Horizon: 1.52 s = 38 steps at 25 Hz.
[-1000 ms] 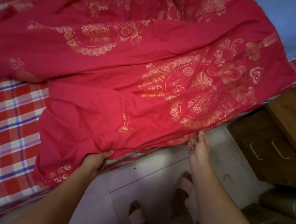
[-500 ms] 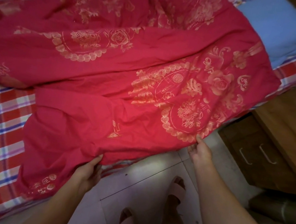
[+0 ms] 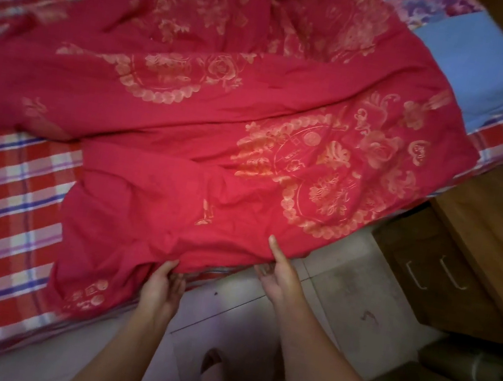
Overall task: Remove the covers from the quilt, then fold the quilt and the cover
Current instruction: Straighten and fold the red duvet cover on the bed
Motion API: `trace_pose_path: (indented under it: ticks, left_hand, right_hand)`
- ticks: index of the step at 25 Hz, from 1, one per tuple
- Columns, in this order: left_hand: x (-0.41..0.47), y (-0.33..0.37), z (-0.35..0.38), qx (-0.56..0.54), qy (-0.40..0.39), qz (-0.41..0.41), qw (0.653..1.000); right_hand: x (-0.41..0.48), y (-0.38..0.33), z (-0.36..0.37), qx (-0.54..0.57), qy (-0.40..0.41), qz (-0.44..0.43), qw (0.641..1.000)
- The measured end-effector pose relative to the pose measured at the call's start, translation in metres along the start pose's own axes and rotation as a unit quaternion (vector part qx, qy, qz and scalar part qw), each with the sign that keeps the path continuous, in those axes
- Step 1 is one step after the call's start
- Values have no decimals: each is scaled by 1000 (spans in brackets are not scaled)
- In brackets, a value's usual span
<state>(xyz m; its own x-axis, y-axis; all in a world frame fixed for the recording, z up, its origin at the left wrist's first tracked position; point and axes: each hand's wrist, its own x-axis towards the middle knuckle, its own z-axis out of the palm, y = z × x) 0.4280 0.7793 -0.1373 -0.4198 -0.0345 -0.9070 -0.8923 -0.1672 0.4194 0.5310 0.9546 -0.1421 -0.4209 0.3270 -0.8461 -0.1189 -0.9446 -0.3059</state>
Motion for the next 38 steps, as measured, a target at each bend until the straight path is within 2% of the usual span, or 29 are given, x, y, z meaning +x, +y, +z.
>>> trace_pose_path:
  ticks: [3, 7, 9, 11, 13, 14, 16, 18, 19, 20, 22, 23, 24, 25, 28, 30, 32, 34, 36, 38]
  left_hand:
    - [-9, -4, 0, -24, -8, 9, 1000]
    - [-17, 4, 1, -54, -34, 12, 998]
    - [-22, 5, -1, -33, -38, -3, 999]
    - [-29, 6, -8, 61, -57, -19, 996]
    - [-38, 10, -17, 240, -88, -19, 967]
    - [-42, 13, -20, 350, -102, 8, 931]
    - [-45, 22, -18, 524, -70, 165, 833]
    - [-45, 35, -9, 577, 8, 380, 723]
    - [-44, 43, -3, 586, 20, 457, 669]
    - [-37, 51, 4, 615, 25, 494, 614]
    - [-20, 64, 19, 720, 20, 465, 515]
    - [-13, 69, 25, 766, 17, 433, 475]
    - [-7, 73, 29, 794, 12, 402, 455]
    - [-3, 77, 32, 799, -3, 386, 462]
    - [-7, 93, 39, 754, -78, 378, 532]
    - [-14, 108, 42, 738, -118, 376, 547]
    - [-15, 123, 49, 729, -127, 376, 558]
    - [-8, 133, 58, 725, -110, 382, 562]
    - [1, 133, 66, 739, -91, 374, 553]
    - [14, 127, 68, 761, -91, 348, 541]
  right_hand:
    - [-3, 12, 6, 7, -42, 7, 999]
    - [-11, 34, 14, -186, -107, 17, 977]
    - [-11, 42, 19, -175, -110, 12, 978]
    - [-9, 46, 19, -80, -83, 9, 993]
    - [-5, 53, 18, -33, -30, 4, 999]
    - [-2, 56, 16, -38, -1, -4, 999]
    - [-2, 63, 15, -70, 43, -29, 996]
    - [-4, 66, 16, -110, 61, -46, 991]
    - [-4, 66, 19, -128, 61, -49, 989]
    - [-3, 66, 21, -149, 56, -51, 986]
    - [2, 67, 22, -188, 65, -54, 979]
    - [3, 68, 22, -206, 73, -56, 974]
    - [4, 70, 21, -225, 78, -58, 970]
    - [3, 72, 20, -251, 81, -65, 962]
    - [2, 70, 18, -329, 55, -112, 936]
    - [1, 64, 21, -352, 18, -119, 928]
    - [5, 60, 21, -387, 14, -113, 915]
    - [12, 57, 20, -395, 49, -117, 910]
    - [16, 49, 17, -395, 68, -99, 911]
    - [14, 42, 16, -381, 41, -61, 922]
